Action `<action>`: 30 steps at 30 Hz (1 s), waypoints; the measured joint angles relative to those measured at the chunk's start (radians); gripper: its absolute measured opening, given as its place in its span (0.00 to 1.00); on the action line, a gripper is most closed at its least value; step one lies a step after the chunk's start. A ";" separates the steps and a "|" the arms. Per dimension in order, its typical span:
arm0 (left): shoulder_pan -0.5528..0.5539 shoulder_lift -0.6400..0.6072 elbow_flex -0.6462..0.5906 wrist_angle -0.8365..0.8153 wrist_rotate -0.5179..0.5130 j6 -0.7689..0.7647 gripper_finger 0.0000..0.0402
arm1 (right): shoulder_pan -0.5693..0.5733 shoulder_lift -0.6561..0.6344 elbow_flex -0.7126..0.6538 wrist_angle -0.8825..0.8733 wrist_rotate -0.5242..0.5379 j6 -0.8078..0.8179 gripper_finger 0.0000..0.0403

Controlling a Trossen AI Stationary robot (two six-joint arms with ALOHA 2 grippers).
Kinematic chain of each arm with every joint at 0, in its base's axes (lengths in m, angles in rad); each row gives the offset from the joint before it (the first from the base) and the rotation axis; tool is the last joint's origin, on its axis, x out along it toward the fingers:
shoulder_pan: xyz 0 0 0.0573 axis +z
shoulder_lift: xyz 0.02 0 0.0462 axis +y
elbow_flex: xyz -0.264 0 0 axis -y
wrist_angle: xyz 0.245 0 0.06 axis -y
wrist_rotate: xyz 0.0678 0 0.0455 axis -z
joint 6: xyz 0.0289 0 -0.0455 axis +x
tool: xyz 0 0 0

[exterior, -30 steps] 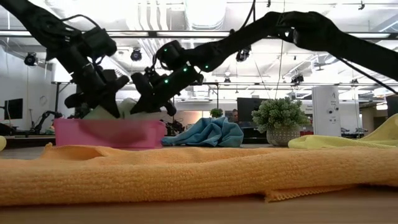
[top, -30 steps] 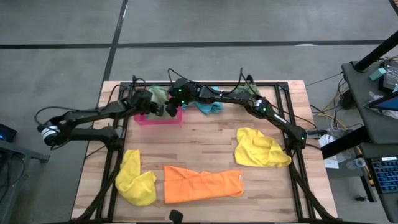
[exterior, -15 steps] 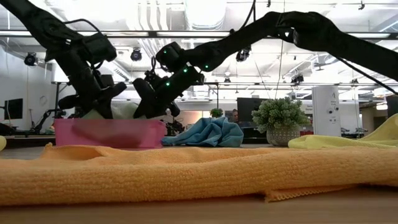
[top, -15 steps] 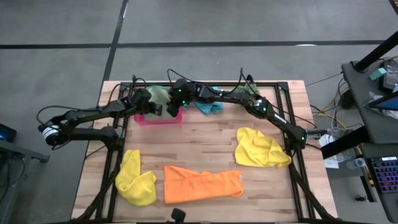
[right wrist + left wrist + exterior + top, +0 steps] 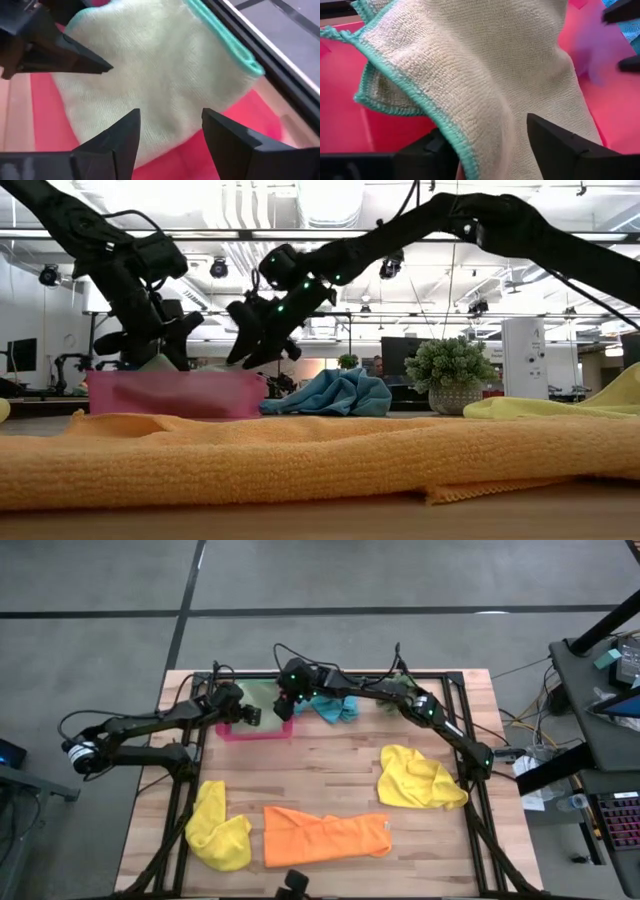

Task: Fold microfiber towels
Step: Put the green towel into the bin

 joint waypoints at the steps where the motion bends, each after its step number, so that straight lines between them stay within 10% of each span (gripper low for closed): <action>1: 0.000 0.000 0.006 -0.017 0.000 0.000 0.52 | -0.001 -0.010 0.000 -0.021 0.000 -0.008 0.50; 20: 0.000 0.000 0.229 -0.380 -0.070 0.075 0.52 | 0.002 -0.214 -0.031 -0.387 -0.004 -0.189 0.50; 30: -0.009 0.120 0.229 -0.367 -0.073 0.146 0.38 | 0.004 -0.407 -0.274 -0.333 -0.012 -0.201 0.50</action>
